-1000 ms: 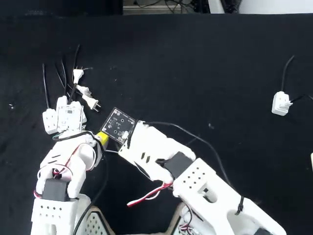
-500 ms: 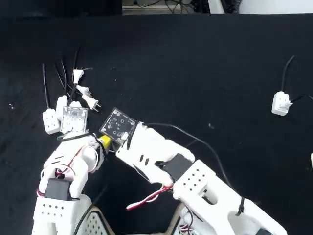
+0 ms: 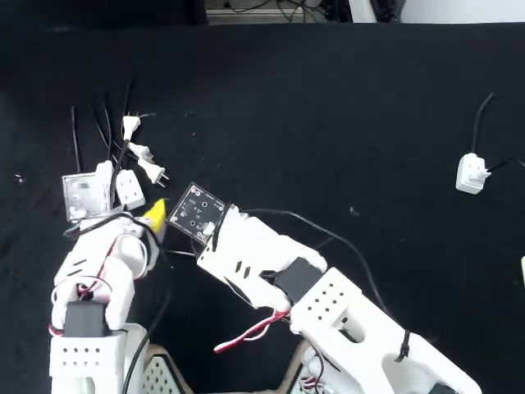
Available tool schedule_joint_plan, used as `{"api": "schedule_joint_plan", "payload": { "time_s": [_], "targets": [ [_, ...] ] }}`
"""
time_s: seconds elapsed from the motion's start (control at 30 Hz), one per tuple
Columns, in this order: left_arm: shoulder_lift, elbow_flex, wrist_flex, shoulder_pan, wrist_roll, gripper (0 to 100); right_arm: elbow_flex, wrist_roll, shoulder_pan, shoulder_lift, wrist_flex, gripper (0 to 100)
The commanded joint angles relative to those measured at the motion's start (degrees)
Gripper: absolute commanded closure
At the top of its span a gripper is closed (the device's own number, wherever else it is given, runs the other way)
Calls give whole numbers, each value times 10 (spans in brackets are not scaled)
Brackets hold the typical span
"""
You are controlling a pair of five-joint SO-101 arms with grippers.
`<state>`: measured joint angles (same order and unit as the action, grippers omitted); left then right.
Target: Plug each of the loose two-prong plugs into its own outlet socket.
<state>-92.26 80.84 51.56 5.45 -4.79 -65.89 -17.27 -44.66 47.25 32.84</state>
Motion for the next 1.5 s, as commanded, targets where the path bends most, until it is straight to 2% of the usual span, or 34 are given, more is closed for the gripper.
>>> {"api": "schedule_joint_plan", "payload": {
  "time_s": [0.0, 0.17, 1.03, 1.13, 1.3, 1.47],
  "targets": [
    [-1, -1, -44, -65, 4, 770, 29, 4, -11, 15, 4, 988],
    [-5, 54, -79, -80, 40, 770, 33, 5, -10, 19, 3, 988],
    [-6, 80, -78, -80, 62, 770, 63, 29, 13, 14, 25, 988],
    [-6, 60, -74, -49, 61, 770, 62, 26, 25, 14, 47, 988],
    [-6, 49, -43, 38, 67, 770, 101, 29, 110, 4, 125, 988],
    [-6, 62, 18, 65, 127, 770, 191, 29, 138, -83, 252, 988]
  ]
}}
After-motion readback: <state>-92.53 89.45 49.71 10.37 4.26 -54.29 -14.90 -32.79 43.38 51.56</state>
